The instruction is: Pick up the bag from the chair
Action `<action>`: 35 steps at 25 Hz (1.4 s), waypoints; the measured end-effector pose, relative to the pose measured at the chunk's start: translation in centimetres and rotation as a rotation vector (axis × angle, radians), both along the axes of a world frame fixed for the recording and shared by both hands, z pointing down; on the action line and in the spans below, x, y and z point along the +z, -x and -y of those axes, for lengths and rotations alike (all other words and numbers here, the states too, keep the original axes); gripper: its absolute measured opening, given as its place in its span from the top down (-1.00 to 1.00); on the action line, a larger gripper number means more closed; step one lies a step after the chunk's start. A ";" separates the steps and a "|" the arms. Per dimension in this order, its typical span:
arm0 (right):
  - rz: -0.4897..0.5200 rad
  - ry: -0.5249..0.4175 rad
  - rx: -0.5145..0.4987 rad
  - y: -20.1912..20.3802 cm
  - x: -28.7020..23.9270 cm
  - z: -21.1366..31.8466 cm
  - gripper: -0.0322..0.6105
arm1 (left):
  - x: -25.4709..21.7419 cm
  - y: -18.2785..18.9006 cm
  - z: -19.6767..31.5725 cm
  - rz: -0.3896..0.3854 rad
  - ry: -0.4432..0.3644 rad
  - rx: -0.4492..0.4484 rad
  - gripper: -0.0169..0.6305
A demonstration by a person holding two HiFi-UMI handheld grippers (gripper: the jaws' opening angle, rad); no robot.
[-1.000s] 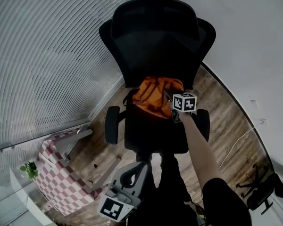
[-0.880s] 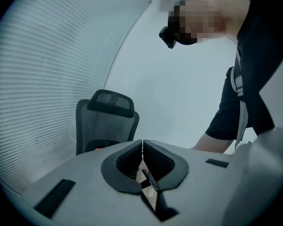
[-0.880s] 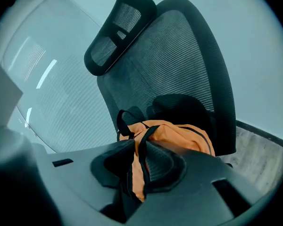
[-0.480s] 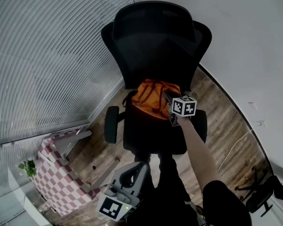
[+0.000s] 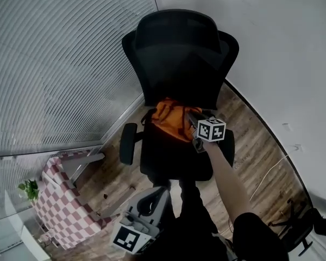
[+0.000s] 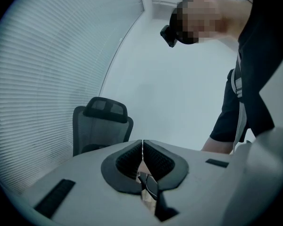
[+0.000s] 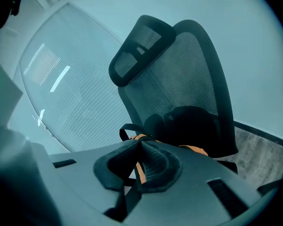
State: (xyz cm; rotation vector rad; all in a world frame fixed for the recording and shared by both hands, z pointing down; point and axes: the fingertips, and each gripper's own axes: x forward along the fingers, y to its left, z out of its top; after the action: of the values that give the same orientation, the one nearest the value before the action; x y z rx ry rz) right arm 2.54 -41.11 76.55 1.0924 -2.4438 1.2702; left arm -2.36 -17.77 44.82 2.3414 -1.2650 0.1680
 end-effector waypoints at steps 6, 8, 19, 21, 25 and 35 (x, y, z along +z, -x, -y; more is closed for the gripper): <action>0.022 -0.036 -0.041 1.3 -2.9 -1.3 0.81 | -1.2 0.7 -1.6 -0.010 -0.045 -0.038 0.84; 0.022 -0.046 -0.050 1.5 -3.9 -1.8 0.81 | -1.5 1.0 -2.3 -0.018 -0.054 -0.054 0.84; 0.036 -0.070 -0.031 2.5 -7.8 -6.8 0.81 | -4.0 3.4 -6.3 -0.017 -0.144 -0.056 0.84; 0.042 -0.081 -0.020 2.9 -8.9 -7.9 0.81 | -4.5 4.4 -7.5 -0.025 -0.156 -0.055 0.84; 0.042 -0.115 0.019 3.9 -11.3 -10.2 0.81 | -5.1 6.8 -10.8 -0.021 -0.192 -0.037 0.84; 0.059 -0.221 0.096 6.3 -18.7 -20.0 0.81 | -6.0 14.3 -20.4 -0.036 -0.238 -0.024 0.84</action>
State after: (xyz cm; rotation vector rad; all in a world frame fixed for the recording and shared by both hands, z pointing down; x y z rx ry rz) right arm -3.71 -21.11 57.81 1.2573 -2.6554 1.0919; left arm -16.66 2.66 38.82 2.5141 -1.3594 -0.0357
